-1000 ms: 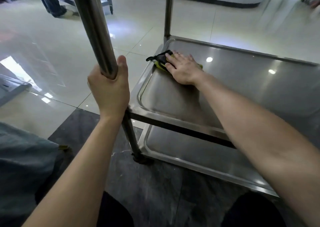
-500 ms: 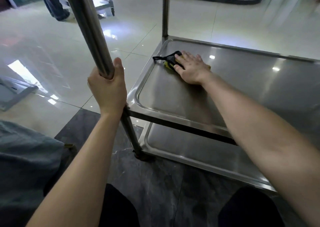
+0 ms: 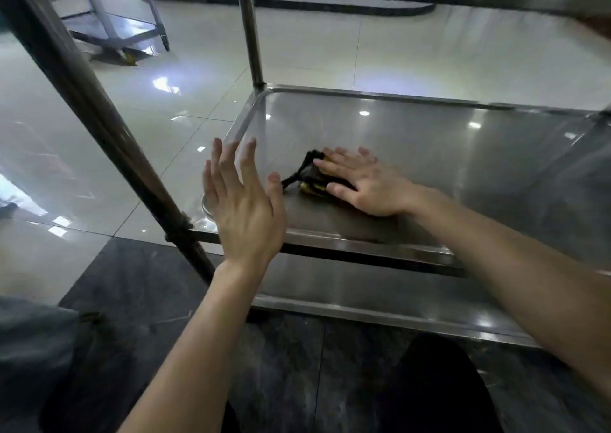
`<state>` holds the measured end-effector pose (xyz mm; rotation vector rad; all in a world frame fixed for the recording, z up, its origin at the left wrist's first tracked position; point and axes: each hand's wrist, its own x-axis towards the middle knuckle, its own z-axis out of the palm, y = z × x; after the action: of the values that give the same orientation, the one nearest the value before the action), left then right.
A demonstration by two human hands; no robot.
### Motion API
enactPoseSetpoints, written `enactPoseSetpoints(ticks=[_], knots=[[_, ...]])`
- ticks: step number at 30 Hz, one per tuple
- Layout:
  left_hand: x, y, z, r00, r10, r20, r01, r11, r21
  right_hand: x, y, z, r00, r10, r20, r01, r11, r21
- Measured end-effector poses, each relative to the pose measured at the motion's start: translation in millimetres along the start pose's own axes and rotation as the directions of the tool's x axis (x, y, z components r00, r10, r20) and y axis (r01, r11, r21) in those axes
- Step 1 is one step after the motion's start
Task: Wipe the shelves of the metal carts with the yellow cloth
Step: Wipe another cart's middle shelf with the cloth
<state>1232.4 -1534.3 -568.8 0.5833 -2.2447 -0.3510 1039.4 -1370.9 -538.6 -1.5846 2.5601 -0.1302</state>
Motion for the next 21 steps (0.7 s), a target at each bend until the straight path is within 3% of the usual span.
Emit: enactPoseSetpoints(ticks=[3,6,9,12,15,17,21], knots=[[11.5,-8.6,16.1,0.916,-0.17,0.364,0.102,0.975,0.199,58.1,57.3,-13.7,0.973,0.229,-0.024,-0.23,0.973,-0.038],[10.9,-9.9,14.6,0.887,-0.224,0.404,0.149,0.967,0.209,72.6,54.8,-15.3,0.96,0.278,-0.025,-0.279,0.96,-0.029],[12.4,-10.4,11.9,0.893,-0.235,0.384,0.153,0.961,0.232,10.2,-3.4,-0.9,0.996,0.083,-0.024,-0.083,0.996,0.025],[11.1,-9.3,9.4,0.892,-0.223,0.394,0.131,0.96,0.248,-73.8,-54.2,20.0,0.981,-0.191,-0.022,0.193,0.975,0.106],[9.5,-7.2,6.8,0.893,-0.198,0.404,0.092,0.959,0.268,-78.2,-39.6,12.0,0.963,-0.27,0.01,0.267,0.957,0.117],[10.5,-7.5,7.5,0.896,-0.195,0.398,0.081,0.955,0.285,-25.5,-2.5,-2.1,0.985,-0.17,0.019,0.17,0.985,0.034],[12.8,-9.5,11.1,0.902,-0.201,0.382,0.091,0.953,0.288,79.8,80.0,-21.2,0.977,0.212,0.003,-0.212,0.977,-0.02]])
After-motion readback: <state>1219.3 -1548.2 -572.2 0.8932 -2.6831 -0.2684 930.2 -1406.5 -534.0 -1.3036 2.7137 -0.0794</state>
